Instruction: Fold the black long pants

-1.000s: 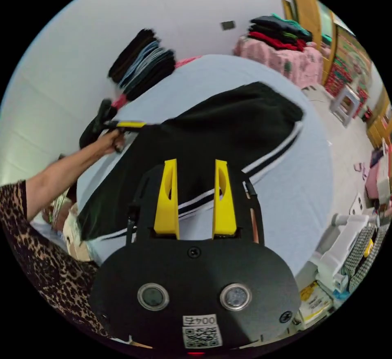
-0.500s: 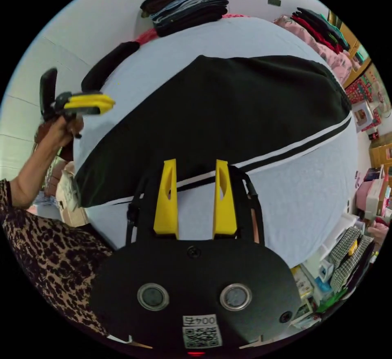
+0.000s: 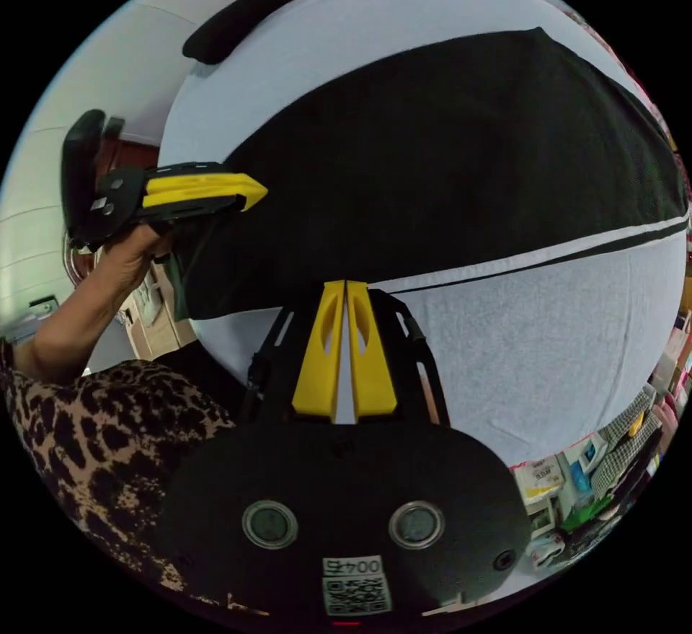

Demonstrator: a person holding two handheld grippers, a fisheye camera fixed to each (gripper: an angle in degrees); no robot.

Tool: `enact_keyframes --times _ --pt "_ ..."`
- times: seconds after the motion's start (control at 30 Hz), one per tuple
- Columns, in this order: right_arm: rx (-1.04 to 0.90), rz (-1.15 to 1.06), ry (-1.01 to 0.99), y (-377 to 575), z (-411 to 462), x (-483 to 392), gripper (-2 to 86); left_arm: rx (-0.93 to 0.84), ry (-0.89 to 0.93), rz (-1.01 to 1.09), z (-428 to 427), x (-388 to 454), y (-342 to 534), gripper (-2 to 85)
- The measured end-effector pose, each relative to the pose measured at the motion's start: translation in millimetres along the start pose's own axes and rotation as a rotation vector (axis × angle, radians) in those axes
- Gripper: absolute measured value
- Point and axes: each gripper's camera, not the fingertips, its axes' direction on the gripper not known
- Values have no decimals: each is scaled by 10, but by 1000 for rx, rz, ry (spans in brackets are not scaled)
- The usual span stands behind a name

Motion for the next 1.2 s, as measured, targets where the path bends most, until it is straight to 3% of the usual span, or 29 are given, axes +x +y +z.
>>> enact_keyframes --times 0.63,0.8,1.03,1.2 --pt "-190 155 24 -817 3 219 -8 97 -2 -2 -579 165 693 1" --pt "-206 44 126 -912 40 76 -8 80 39 -22 -802 74 821 1" --pt "-244 -51 129 -1051 120 93 -8 268 -42 -200 -1821 -289 1704 1" --pt "-210 -91 82 -1029 173 170 -8 269 -64 -392 -2233 -482 2539 1"
